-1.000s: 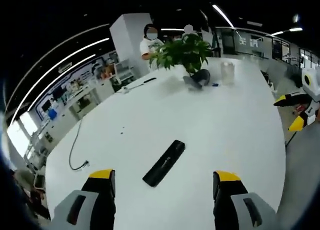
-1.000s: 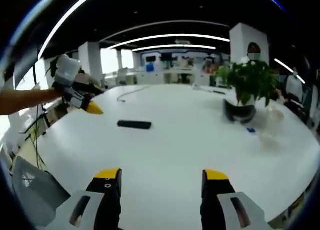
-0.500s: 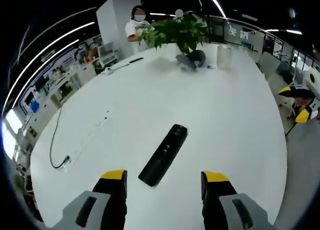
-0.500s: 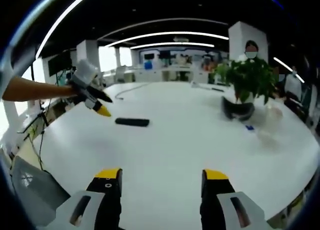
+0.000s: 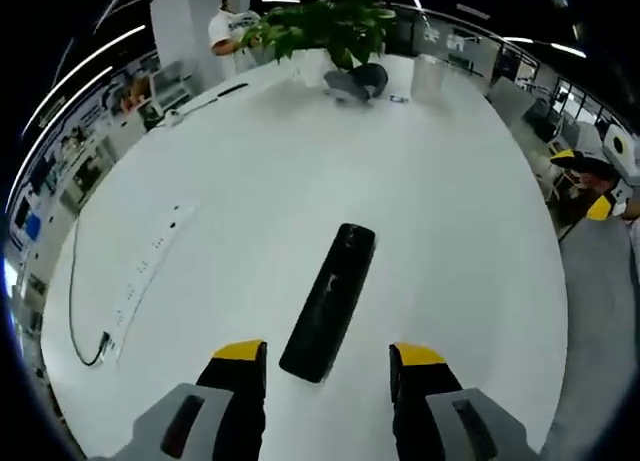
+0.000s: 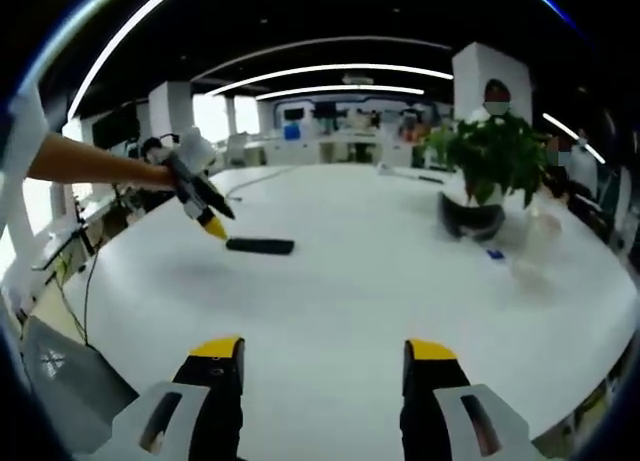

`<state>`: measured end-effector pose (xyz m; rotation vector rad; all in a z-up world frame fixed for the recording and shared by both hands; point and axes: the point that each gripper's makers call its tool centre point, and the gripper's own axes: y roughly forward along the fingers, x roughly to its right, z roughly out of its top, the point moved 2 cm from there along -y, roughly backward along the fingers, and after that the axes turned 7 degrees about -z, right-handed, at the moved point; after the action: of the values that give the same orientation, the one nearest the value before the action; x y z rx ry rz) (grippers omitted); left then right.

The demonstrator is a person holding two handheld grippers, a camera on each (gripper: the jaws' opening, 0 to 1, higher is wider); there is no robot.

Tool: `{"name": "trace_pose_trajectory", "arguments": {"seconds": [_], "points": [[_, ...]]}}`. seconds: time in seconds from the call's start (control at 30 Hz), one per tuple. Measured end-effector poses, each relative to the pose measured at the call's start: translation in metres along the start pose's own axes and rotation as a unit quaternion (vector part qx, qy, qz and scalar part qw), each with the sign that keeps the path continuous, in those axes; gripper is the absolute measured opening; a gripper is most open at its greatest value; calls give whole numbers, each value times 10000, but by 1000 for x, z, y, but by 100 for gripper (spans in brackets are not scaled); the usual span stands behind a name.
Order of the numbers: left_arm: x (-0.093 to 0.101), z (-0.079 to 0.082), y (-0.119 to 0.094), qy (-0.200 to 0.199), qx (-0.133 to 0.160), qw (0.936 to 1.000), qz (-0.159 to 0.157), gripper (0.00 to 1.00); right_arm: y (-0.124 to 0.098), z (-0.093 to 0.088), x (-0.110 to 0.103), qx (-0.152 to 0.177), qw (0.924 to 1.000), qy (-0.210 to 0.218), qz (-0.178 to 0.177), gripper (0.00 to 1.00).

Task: Press the specified remote control buttons in sequence, fully releasing each button before pressing the next.

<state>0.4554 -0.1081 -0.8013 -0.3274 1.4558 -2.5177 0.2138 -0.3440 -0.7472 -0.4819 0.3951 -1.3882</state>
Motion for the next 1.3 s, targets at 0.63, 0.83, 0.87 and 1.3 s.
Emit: {"name": "trace_pose_trajectory", "arguments": {"seconds": [0.63,0.83,0.87,1.3], "points": [[-14,-9,27,853,-1083,9892,-497,43,0,-1,1,-36,10000,0,-50,62],[-15,-13,31,915,-1252,9863,-570,38,0,-1,1,-34,10000,16,-48,61],[-16,-17,32,953,-1361,9845,-569,37,0,-1,1,-35,10000,18,-47,61],[-15,-25,32,1070,-1432,9819,-619,23,0,-1,3,-30,10000,-3,-83,61]]}}
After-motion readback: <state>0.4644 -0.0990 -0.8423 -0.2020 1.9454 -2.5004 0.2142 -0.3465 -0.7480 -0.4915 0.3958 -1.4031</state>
